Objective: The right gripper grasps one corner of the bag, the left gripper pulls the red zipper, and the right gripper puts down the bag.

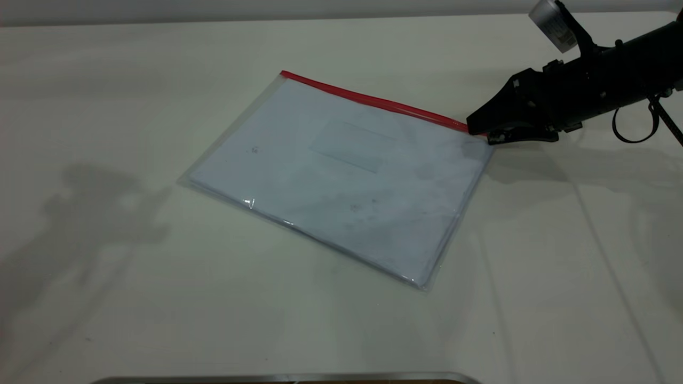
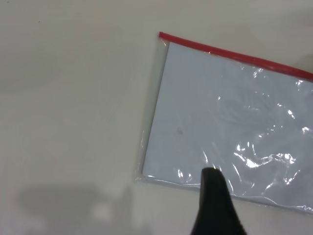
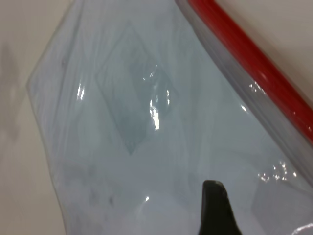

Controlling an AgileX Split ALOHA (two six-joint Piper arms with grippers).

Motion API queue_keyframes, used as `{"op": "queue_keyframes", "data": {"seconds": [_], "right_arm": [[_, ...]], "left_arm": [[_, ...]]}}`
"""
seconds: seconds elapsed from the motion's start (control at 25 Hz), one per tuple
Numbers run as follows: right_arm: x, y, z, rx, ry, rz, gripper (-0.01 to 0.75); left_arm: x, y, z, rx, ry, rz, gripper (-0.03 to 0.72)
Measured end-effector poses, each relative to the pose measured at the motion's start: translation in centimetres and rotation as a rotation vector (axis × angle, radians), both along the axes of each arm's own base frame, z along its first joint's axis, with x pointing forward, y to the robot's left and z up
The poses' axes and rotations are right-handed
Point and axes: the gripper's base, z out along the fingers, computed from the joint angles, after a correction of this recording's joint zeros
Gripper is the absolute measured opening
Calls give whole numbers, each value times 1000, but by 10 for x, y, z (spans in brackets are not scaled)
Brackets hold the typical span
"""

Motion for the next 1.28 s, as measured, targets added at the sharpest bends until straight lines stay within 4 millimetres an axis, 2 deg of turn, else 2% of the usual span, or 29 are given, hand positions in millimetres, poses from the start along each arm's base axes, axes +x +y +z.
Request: {"op": "queue_keyframes", "data": {"seconds": [0.2, 0.36, 0.56, 0.76, 1.0, 1.12, 1.28], "right_arm": [[-4, -5, 2, 1, 25, 39, 517], [-2, -22, 9, -4, 37, 12, 517], [-4, -31, 3, -8, 52, -4, 517], [-8, -18, -16, 34, 88, -39, 510], [-3, 7, -15, 64, 28, -38, 478], [-2, 15, -16, 56, 19, -39, 446], [-2, 17, -16, 48, 14, -38, 361]], "left_arm": [[0, 0, 0, 0, -3, 3, 546], [0, 0, 0, -3, -4, 5, 546], [0, 0, 0, -6, -4, 6, 546], [1, 0, 0, -4, -6, 5, 546], [1, 0, 0, -4, -6, 6, 546], [1, 0, 0, -4, -6, 6, 546], [1, 0, 0, -5, -6, 6, 546]]}}
